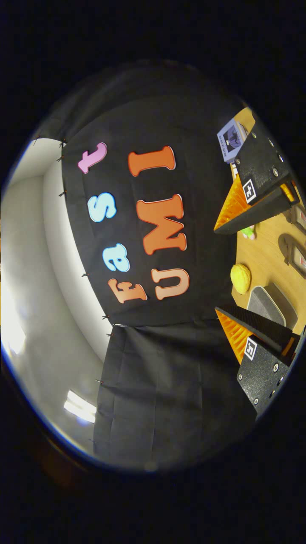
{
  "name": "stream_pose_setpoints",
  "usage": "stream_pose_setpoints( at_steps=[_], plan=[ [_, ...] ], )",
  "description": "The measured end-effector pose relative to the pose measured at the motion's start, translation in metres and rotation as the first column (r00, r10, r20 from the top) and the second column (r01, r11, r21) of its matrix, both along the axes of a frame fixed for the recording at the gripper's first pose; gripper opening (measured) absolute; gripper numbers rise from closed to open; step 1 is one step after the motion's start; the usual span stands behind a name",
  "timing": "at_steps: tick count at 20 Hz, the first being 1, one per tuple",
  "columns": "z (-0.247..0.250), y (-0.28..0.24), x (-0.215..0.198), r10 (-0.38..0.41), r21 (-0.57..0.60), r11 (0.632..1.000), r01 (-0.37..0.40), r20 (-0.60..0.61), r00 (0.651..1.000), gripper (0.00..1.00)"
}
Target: Open the storage box then place both shoes into the box .Put the left shoe in first, then the right shoe, with the right side of both shoes facing outward in a uniform manner.
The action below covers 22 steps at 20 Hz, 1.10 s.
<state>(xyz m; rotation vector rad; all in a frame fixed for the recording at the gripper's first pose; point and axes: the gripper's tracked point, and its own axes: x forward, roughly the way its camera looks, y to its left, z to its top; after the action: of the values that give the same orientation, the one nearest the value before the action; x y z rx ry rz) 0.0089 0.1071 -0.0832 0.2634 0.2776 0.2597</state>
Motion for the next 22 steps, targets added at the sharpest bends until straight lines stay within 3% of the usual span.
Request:
stream_pose_setpoints(
  at_steps=[4, 9, 19, 22],
  plan=[
    [-0.047, 0.037, -0.003, 0.111, 0.098, 0.990, -0.098, -0.144, 0.983, 0.98],
    [-0.099, 0.076, -0.012, 0.240, 0.239, 0.956, -0.172, -0.297, 0.924, 0.98],
    [-0.182, 0.144, -0.029, 0.416, 0.372, 0.892, -0.257, -0.450, 0.790, 0.96],
    [-0.205, 0.157, -0.028, 0.442, 0.418, 0.876, -0.242, -0.492, 0.750, 0.95]
  ],
)
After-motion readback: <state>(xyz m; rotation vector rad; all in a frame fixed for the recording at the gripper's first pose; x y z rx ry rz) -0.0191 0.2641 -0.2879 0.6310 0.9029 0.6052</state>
